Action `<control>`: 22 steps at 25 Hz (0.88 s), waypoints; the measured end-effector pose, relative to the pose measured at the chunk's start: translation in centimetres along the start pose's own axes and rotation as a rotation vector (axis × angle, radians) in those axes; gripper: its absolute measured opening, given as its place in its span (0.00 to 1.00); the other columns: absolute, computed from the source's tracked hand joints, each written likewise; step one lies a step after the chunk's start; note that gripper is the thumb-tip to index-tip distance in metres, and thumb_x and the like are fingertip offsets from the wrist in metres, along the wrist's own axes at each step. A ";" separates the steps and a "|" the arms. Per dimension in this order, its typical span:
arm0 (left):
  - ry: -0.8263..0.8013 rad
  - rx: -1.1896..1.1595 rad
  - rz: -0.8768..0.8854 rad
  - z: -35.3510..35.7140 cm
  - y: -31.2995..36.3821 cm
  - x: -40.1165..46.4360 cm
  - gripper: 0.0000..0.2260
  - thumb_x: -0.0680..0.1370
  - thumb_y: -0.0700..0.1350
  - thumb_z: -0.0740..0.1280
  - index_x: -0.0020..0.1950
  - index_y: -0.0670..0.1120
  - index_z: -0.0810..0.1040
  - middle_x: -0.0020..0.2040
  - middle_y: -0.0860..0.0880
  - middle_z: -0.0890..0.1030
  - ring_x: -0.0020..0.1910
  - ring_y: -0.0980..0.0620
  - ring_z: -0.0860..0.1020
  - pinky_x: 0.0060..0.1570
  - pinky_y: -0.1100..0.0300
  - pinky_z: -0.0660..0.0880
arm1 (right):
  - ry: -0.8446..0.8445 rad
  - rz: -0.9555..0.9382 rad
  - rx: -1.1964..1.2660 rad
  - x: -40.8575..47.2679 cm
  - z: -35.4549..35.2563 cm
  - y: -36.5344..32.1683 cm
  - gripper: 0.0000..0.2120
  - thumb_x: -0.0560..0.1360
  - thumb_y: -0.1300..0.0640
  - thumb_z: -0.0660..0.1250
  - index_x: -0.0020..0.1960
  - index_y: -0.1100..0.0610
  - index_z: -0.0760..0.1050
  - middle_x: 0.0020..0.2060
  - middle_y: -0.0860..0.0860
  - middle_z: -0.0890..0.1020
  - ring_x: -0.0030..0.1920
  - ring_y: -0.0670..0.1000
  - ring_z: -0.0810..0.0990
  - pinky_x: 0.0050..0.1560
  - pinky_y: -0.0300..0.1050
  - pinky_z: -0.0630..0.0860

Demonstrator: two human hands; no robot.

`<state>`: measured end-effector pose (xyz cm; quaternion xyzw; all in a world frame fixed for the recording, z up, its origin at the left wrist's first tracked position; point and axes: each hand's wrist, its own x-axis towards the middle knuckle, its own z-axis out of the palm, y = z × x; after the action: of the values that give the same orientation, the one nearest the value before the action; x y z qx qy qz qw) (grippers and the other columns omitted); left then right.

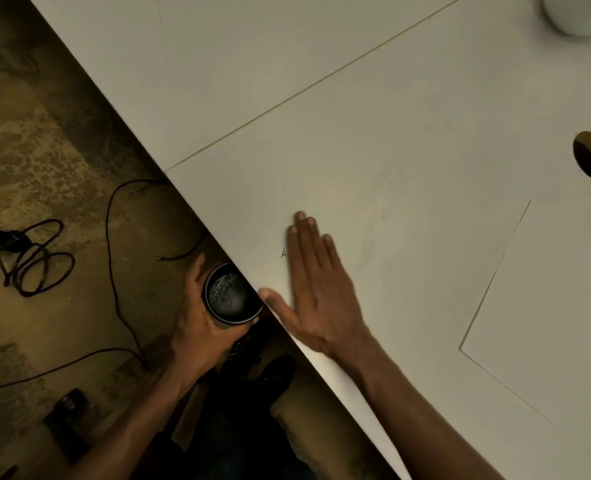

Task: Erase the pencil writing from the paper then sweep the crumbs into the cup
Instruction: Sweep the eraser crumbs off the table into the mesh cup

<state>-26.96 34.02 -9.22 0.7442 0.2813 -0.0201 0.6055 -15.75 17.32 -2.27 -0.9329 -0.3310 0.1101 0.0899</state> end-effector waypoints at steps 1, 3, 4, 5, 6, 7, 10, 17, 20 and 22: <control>0.001 -0.001 0.003 0.0 0.1 -0.1 0.59 0.54 0.60 0.86 0.75 0.72 0.51 0.74 0.51 0.70 0.72 0.52 0.71 0.68 0.52 0.70 | -0.008 -0.035 0.012 -0.1 0.3 -0.9 0.41 0.79 0.34 0.50 0.78 0.64 0.45 0.78 0.59 0.45 0.78 0.55 0.41 0.77 0.56 0.49; -0.006 -0.018 0.006 0.0 0.4 -0.1 0.55 0.54 0.63 0.82 0.71 0.78 0.52 0.76 0.50 0.69 0.73 0.51 0.71 0.67 0.52 0.71 | -0.034 -0.103 0.093 -0.3 0.3 -2.0 0.41 0.79 0.34 0.49 0.78 0.62 0.43 0.78 0.58 0.43 0.78 0.54 0.41 0.77 0.55 0.49; -0.006 -0.015 0.004 0.1 0.6 -0.1 0.53 0.54 0.63 0.81 0.71 0.79 0.52 0.76 0.50 0.69 0.73 0.51 0.71 0.68 0.51 0.72 | -0.040 -0.115 0.176 -0.5 0.1 -2.0 0.40 0.79 0.35 0.49 0.78 0.61 0.41 0.78 0.56 0.42 0.78 0.52 0.41 0.77 0.53 0.48; 0.001 -0.005 0.003 0.1 0.6 0.0 0.54 0.54 0.63 0.81 0.71 0.79 0.52 0.76 0.50 0.70 0.73 0.51 0.71 0.68 0.50 0.72 | -0.030 -0.099 0.255 -0.8 -0.2 -1.4 0.39 0.80 0.36 0.49 0.78 0.60 0.39 0.78 0.55 0.42 0.78 0.52 0.41 0.77 0.52 0.46; 0.010 0.013 0.005 0.1 0.6 0.1 0.55 0.54 0.63 0.83 0.71 0.78 0.52 0.75 0.50 0.70 0.73 0.51 0.72 0.69 0.52 0.72 | -0.006 -0.058 0.280 -1.1 -0.4 -0.5 0.38 0.80 0.38 0.49 0.78 0.59 0.38 0.79 0.54 0.41 0.78 0.52 0.41 0.77 0.51 0.45; 0.015 0.029 0.010 0.2 0.6 0.2 0.57 0.53 0.62 0.85 0.71 0.78 0.51 0.74 0.51 0.71 0.72 0.54 0.72 0.69 0.56 0.71 | 0.022 0.007 0.236 -1.5 -0.6 0.6 0.37 0.80 0.39 0.49 0.78 0.59 0.39 0.78 0.54 0.41 0.78 0.52 0.41 0.77 0.53 0.46; 0.009 0.038 -0.003 0.3 0.3 0.5 0.57 0.54 0.60 0.84 0.70 0.80 0.49 0.71 0.59 0.72 0.68 0.68 0.71 0.63 0.74 0.69 | 0.034 0.142 0.012 -1.8 -0.7 2.2 0.38 0.80 0.37 0.47 0.78 0.61 0.42 0.78 0.57 0.44 0.78 0.53 0.41 0.77 0.56 0.50; -0.014 -0.022 0.062 0.7 0.9 0.0 0.57 0.58 0.63 0.78 0.81 0.50 0.55 0.75 0.46 0.70 0.73 0.48 0.72 0.69 0.45 0.73 | -0.032 -0.124 0.022 -0.4 0.4 -2.4 0.41 0.79 0.34 0.49 0.78 0.63 0.45 0.78 0.58 0.44 0.78 0.54 0.42 0.77 0.56 0.50; -0.014 -0.007 0.054 0.7 1.7 0.1 0.59 0.56 0.61 0.83 0.80 0.51 0.55 0.73 0.50 0.72 0.72 0.53 0.72 0.70 0.51 0.73 | -0.003 -0.107 0.214 -1.0 0.0 -1.5 0.39 0.80 0.37 0.50 0.78 0.60 0.40 0.78 0.55 0.42 0.78 0.53 0.42 0.78 0.53 0.47; 0.014 0.015 0.048 0.7 1.6 0.3 0.59 0.56 0.49 0.88 0.76 0.58 0.54 0.69 0.57 0.73 0.68 0.63 0.73 0.67 0.63 0.72 | 0.019 -0.007 0.134 -1.2 -0.4 0.2 0.38 0.80 0.37 0.49 0.78 0.60 0.41 0.79 0.56 0.42 0.78 0.53 0.42 0.77 0.55 0.48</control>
<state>-25.79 33.31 -8.08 0.7552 0.2676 -0.0024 0.5984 -16.44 16.40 -1.78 -0.9246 -0.3254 0.1228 0.1554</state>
